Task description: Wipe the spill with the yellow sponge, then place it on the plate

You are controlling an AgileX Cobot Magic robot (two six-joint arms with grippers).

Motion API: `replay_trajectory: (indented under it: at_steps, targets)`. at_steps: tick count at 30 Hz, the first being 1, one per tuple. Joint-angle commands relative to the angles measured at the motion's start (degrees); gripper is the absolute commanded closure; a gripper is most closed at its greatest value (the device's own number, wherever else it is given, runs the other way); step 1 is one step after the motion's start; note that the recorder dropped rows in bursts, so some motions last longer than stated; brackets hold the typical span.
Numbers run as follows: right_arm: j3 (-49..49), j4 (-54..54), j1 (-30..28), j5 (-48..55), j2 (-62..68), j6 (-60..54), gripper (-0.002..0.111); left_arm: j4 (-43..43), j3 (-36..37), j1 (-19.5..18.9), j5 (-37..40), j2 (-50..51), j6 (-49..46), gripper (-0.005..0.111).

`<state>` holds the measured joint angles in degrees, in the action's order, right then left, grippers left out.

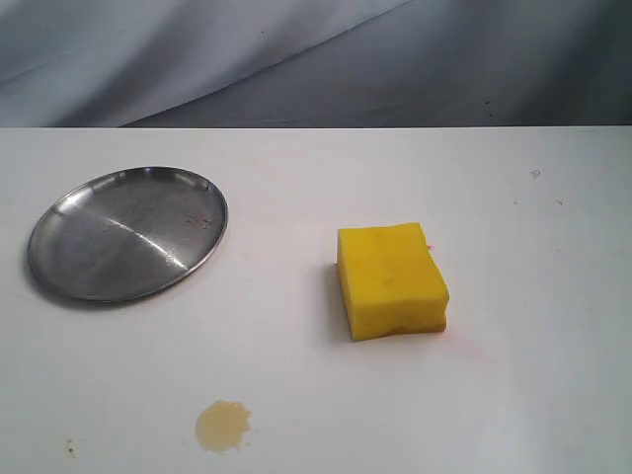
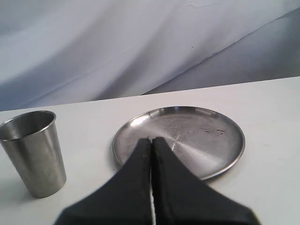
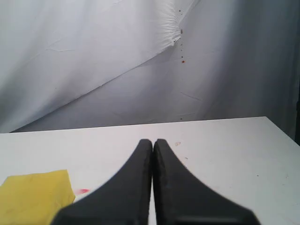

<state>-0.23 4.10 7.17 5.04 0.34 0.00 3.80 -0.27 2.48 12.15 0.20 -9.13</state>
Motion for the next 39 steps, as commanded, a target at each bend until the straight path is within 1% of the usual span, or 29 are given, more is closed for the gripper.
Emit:
replay_trajectory:
  at_steps: [1, 8, 11, 14, 15, 17, 18, 21, 24, 25, 26, 28, 31, 32, 34, 36, 37, 39]
  targets:
    - [0.2, -0.7, -0.5, 0.1, -0.3, 0.0, 0.108, 0.1, 0.3, 0.3, -0.4, -0.2, 0.0, 0.107]
    - [0.2, 0.1, -0.5, -0.1, -0.3, 0.0, 0.108, 0.1, 0.3, 0.3, -0.4, -0.2, 0.0, 0.107]
    - [0.2, 0.9, -0.5, -3.3, -0.3, 0.3, 0.108, 0.1, 0.3, 0.3, -0.4, -0.2, 0.0, 0.107]
    - [0.2, 6.7, -0.5, -11.3, -0.3, 0.5, 0.108, 0.1, 0.3, 0.3, -0.4, -0.2, 0.0, 0.107]
    - [0.2, 10.7, -0.5, -13.9, -0.3, 1.3, 0.108, 0.1, 0.3, 0.3, -0.4, -0.2, 0.0, 0.107]
    - [0.0, 17.9, -0.3, -14.6, -0.3, 5.9, 0.108, 0.1, 0.3, 0.3, -0.4, -0.2, 0.0, 0.107]
    - [-1.4, 17.6, -0.2, -14.6, -0.3, 6.0, 0.108, 0.1, 0.3, 0.3, -0.4, -0.2, 0.0, 0.107]
    - [-8.0, 13.4, -0.2, -7.3, -0.3, 6.0, 0.108, 0.1, 0.3, 0.3, -0.4, -0.2, 0.0, 0.107]
    - [-17.3, 13.0, -0.2, 3.0, 6.3, 5.5, 0.108, 0.1, 0.3, 0.3, -0.4, -0.2, 0.0, 0.107]
    - [-20.6, 13.8, -0.2, 6.5, 9.6, 3.6, 0.108, 0.1, 0.3, 0.3, -0.4, -0.2, 0.0, 0.107]
    - [-23.2, 15.4, -0.2, 9.2, 13.3, 0.0, 0.108, 0.1, 0.3, 0.3, -0.4, -0.2, 0.0, 0.107]
    - [-29.7, 21.9, 0.4, 15.7, 21.3, -12.0, 0.108, 0.1, 0.3, 0.3, -0.4, -0.2, 0.0, 0.107]
    - [-38.4, 34.1, 2.9, 25.1, 33.1, -29.0, 0.108, 0.1, 0.3, 0.3, -0.4, -0.2, 0.0, 0.107]
    - [-41.5, 36.3, 3.8, 28.8, 37.5, -33.0, 0.108, 0.1, 0.3, 0.3, -0.4, -0.2, 0.0, 0.107]
    - [-46.7, 36.9, 5.0, 35.1, 44.9, -35.7, 0.108, 0.1, 0.3, 0.3, -0.4, -0.2, 0.0, 0.107]
    - [-51.4, 36.2, 5.5, 39.5, 52.8, -35.7, 0.108, 0.1, 0.3, 0.3, -0.4, -0.2, 0.0, 0.107]
    - [-53.4, 35.9, 5.6, 41.2, 56.5, -35.7, 0.105, 0.1, 0.3, 0.3, -0.4, -0.2, 0.0, 0.107]
    - [-56.7, 35.9, 5.6, 43.9, 63.0, -35.7, 0.097, 0.1, 0.3, 0.3, -0.4, -0.2, 0.0, 0.107]
